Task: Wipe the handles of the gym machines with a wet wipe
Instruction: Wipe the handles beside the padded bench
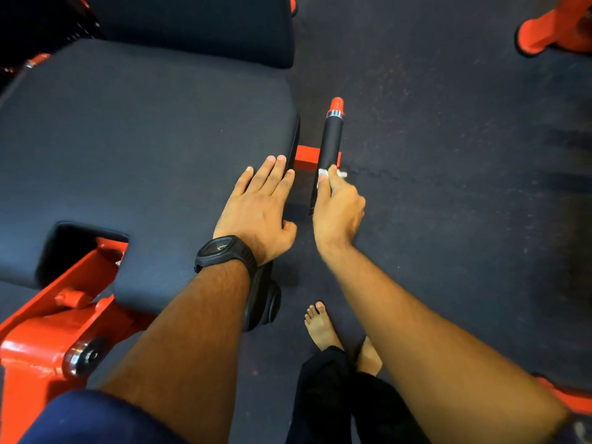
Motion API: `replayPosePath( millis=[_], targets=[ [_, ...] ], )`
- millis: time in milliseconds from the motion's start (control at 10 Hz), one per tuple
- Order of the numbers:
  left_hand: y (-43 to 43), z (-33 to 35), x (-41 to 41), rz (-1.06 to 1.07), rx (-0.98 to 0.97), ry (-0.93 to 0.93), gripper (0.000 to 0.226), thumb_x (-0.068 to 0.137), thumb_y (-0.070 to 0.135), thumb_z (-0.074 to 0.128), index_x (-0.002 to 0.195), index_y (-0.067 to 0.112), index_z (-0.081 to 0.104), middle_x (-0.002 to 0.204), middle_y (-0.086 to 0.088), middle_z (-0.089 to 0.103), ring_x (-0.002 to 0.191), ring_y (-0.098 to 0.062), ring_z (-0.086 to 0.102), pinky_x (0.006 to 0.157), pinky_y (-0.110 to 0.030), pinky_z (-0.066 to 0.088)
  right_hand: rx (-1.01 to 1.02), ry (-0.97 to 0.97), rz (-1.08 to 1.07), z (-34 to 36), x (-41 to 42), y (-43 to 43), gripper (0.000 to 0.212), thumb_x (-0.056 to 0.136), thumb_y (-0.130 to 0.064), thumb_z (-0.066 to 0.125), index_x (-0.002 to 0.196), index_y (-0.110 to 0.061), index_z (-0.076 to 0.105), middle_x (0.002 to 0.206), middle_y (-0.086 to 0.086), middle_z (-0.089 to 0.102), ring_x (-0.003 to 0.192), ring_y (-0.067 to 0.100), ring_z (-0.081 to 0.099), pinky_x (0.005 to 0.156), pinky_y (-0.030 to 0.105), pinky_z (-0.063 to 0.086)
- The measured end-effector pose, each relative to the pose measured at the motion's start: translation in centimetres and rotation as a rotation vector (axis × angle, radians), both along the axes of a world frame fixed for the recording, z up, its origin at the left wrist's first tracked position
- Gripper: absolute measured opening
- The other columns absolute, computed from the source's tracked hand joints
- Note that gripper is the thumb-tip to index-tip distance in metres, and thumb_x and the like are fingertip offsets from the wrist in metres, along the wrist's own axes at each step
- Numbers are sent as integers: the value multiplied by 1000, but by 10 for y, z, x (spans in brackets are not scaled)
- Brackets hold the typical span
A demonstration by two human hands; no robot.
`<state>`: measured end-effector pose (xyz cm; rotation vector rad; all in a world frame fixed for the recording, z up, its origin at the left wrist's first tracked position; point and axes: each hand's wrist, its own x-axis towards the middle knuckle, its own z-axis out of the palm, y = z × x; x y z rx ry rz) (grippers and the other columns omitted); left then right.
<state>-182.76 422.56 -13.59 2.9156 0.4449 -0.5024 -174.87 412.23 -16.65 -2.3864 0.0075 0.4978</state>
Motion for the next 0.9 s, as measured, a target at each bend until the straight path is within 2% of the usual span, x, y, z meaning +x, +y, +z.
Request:
replayPosePath(
  millis=[100,200,300,400,500,600,700,800,900],
  targets=[
    [0,-2,2,1,24,3,85,85,38,49,160,16,16,168,-6,1,155,-18,-4,126,-41,0,102,-2,-92,-7,-7,0,34,105,-34,46,127,-20,67,96,9,74,90,30,67,78,37,51],
    [-1,-2,3,-5,36,8,85,85,37,49,160,16,15,168,-5,0,155,-18,-4,126,-41,0,219,77,-219,-17,18,8,30,103,-32,50,93,-14,72,79,1,69,73,21,61,68,31,46],
    [-1,-3,2,0,49,8,84,84,36,48,159,16,16,168,-5,1,155,-18,-3,126,-40,0,418,231,-400,-25,13,1,37,99,-27,55,64,-19,58,55,-12,50,53,6,43,59,26,37],
    [-1,-4,2,-5,57,12,83,85,36,47,159,16,16,168,-5,0,155,-18,-4,126,-41,0,517,320,-446,-29,2,-8,40,98,-25,56,59,-23,54,49,-15,43,49,4,38,57,25,34],
    [-2,-5,2,-4,71,11,82,85,36,46,159,17,16,168,-4,-1,155,-18,-4,126,-40,0,409,187,-327,-29,27,-2,38,98,-21,56,60,-20,52,55,-10,42,54,13,35,56,29,32],
    [-2,-5,2,-6,64,13,82,85,36,47,159,17,17,168,-4,0,155,-18,-4,126,-41,0,257,19,-88,-24,25,-2,21,102,-17,52,98,-17,73,83,-2,70,68,16,54,66,21,44],
    [-1,-5,2,-7,71,5,82,84,37,48,159,17,21,168,-5,2,155,-18,-3,126,-41,1,171,-155,268,-17,4,-20,46,102,-6,49,146,-20,49,140,-2,58,105,8,63,88,13,50],
    [0,-5,2,-9,67,5,82,84,36,48,158,17,21,168,-5,2,155,-18,-2,126,-41,1,126,-248,416,-21,13,-29,49,104,-9,45,149,-28,41,134,-17,60,113,-1,60,90,20,51],
    [-1,-7,2,-9,71,2,81,84,36,48,158,17,22,168,-5,2,155,-18,-2,126,-41,1,94,-391,743,-24,32,-35,43,100,-4,44,136,-24,54,131,-17,60,127,-1,52,98,23,48]
  ],
)
